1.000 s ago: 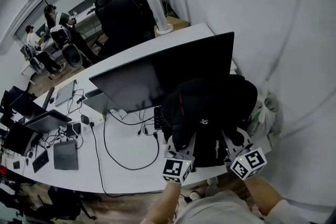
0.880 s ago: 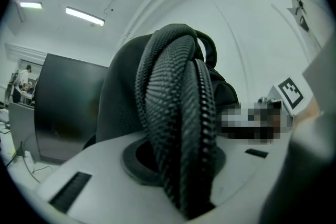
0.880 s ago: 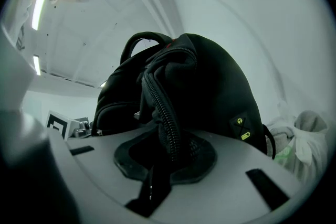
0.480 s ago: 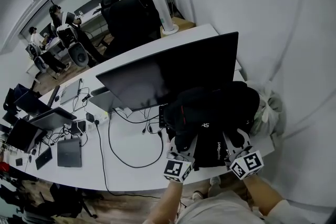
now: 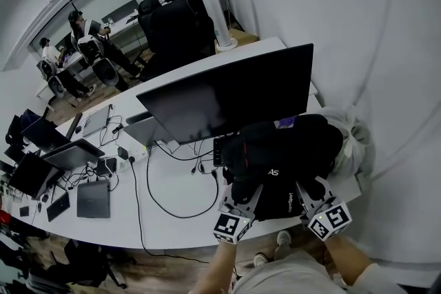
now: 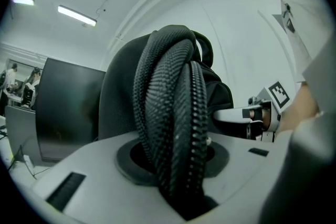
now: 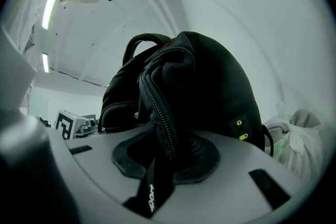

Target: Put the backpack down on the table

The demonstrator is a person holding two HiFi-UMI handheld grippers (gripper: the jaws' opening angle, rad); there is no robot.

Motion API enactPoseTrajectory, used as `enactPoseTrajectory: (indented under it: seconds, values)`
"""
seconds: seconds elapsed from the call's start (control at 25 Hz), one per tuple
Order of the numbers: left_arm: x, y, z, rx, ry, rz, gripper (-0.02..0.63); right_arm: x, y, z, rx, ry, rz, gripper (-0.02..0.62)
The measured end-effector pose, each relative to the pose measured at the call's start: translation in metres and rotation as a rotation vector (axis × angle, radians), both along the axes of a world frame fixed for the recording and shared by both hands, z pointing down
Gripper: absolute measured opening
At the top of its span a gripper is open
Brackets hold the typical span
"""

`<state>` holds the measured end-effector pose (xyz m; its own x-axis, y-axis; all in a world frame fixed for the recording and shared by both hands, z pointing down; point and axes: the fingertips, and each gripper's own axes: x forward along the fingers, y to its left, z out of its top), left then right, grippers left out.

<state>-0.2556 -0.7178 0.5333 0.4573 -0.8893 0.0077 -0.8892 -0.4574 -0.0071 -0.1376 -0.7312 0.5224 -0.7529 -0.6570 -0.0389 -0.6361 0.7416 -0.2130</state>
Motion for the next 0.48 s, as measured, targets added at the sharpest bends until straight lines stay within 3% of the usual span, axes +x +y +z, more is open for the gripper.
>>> enactPoseTrajectory:
  seconds: [0.16, 0.48]
  values:
    - [0.001, 0.020, 0.004, 0.003, -0.039, 0.043, 0.129, 0.003, 0.021, 0.002, -0.003, 0.020, -0.024, 0.094]
    - [0.009, 0.058, 0.009, -0.001, -0.123, 0.094, 0.193, 0.012, 0.061, 0.011, -0.009, 0.079, 0.023, 0.118]
